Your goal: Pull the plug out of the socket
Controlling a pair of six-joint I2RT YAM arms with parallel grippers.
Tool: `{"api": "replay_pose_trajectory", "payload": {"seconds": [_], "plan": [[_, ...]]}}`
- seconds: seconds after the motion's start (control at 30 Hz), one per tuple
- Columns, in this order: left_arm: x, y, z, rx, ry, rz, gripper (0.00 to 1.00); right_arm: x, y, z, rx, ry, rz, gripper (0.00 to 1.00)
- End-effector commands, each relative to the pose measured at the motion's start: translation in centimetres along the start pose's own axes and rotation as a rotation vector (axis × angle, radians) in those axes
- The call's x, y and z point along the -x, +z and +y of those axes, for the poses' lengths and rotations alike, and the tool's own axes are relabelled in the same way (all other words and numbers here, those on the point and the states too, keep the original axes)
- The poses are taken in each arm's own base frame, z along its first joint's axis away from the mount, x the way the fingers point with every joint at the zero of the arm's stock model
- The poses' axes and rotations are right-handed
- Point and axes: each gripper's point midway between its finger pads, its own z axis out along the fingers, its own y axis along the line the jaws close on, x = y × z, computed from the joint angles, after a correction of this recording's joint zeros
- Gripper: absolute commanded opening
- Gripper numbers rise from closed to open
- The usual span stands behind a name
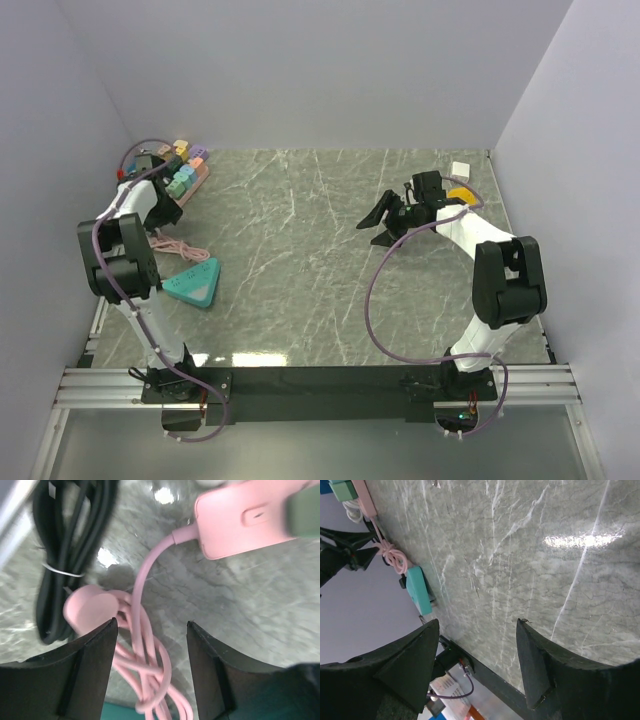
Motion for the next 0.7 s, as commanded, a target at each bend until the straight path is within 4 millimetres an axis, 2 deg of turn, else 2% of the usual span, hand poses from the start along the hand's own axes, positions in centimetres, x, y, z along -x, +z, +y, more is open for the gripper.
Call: {"api": "replay_pose_trajectory", "payload": {"seconds": [0.0,0.03,0.07,0.13,0.37,0.47,0.6,0.67], "plan": [[3.3,-3.2,0.2,-0.04,-0.019,-0.085,0.64,0.4,0.2,1.0,0.024,-0.025,0.001,0.7],[2.6,-1.9,0.6,0.001,-0.01,-0.041,0.63,0.4,0.3,1.0,0.029,-0.025,0.004,0.7],[3.1,-1.7,0.5,0.01,-0.011,-0.035,0.62,0.4,0.5,1.0,0.027,-0.021,0.007,0.7],[1.8,-0.4,0.8,0.042,0.01,0.019,0.61,0.6,0.4,1.2,0.031,-0.025,0.002,0.7],[0.2,1.3,-0.3,-0.026,0.025,0.052,0.6,0.6,0.4,1.2,0.028,-0.028,0.005,0.7],[-0.3,1.9,-1.0,-0.05,0.051,0.073,0.56,0.6,0.4,1.2,0.025,-0.028,0.006,0.7],[-2.1,2.4,-1.6,-0.052,0.106,0.112,0.42,0.6,0.2,1.2,0.02,-0.031,0.004,0.7],[-3.5,2.6,-1.6,-0.056,0.12,0.126,0.3,0.7,0.1,1.4,0.023,-0.033,-0.001,0.69]]}}
